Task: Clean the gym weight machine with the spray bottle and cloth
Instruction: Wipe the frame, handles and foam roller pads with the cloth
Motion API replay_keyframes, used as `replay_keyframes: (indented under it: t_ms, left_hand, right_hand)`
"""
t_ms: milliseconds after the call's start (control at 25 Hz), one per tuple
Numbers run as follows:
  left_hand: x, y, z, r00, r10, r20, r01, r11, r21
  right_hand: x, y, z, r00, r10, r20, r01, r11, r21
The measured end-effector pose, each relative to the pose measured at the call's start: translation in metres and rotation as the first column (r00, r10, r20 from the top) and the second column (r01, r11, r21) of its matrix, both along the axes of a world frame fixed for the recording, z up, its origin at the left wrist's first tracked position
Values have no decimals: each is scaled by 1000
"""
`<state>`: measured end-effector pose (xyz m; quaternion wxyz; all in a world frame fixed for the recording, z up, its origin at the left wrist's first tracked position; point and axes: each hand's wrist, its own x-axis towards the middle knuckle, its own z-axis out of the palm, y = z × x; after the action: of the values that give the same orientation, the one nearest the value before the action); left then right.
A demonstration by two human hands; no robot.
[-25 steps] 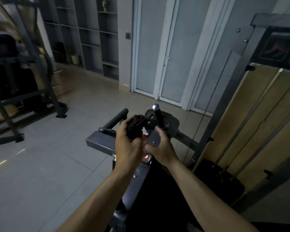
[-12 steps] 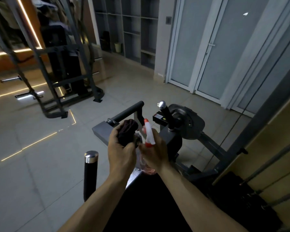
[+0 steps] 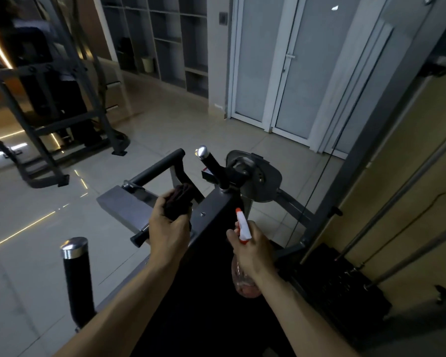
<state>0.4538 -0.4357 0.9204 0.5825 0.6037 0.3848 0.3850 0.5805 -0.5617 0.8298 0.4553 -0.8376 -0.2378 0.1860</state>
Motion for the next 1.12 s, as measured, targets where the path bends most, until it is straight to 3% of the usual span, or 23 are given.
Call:
replay_keyframes:
  t_ms: [160, 320, 560, 720, 880, 1000, 1120]
  left_hand:
    - [-1, 1, -4, 1000, -7, 8, 7, 1000, -9]
    - [-10, 4, 0, 1000, 10, 1, -10, 1000, -15]
    - [-20, 21, 6, 999, 40, 32, -38, 998, -44]
    - [-34, 35, 25, 998, 15, 65, -10, 997, -74]
    - [-59, 69, 62, 999, -24, 28, 23, 999, 22]
    - [-71, 84, 78, 1000, 0, -1, 0, 999, 34]
    - [-76, 87, 79, 1000, -16, 16, 15, 1000, 10]
  right_hand:
    - [-2, 7, 11, 998, 14, 64, -14, 1000, 2]
    - [-10, 16, 36, 997, 68, 23, -71, 991, 110]
    - [-17, 44, 76, 987, 135, 87, -150, 967, 207]
    - [-26, 65, 81, 987, 160, 28, -162, 958, 235]
    - [-50, 104, 90, 973, 227, -48, -203, 933, 297]
    - [-68, 135, 79, 961, 263, 85, -276, 917, 286]
    - [-80, 160, 64, 960, 258, 105, -276, 930, 243]
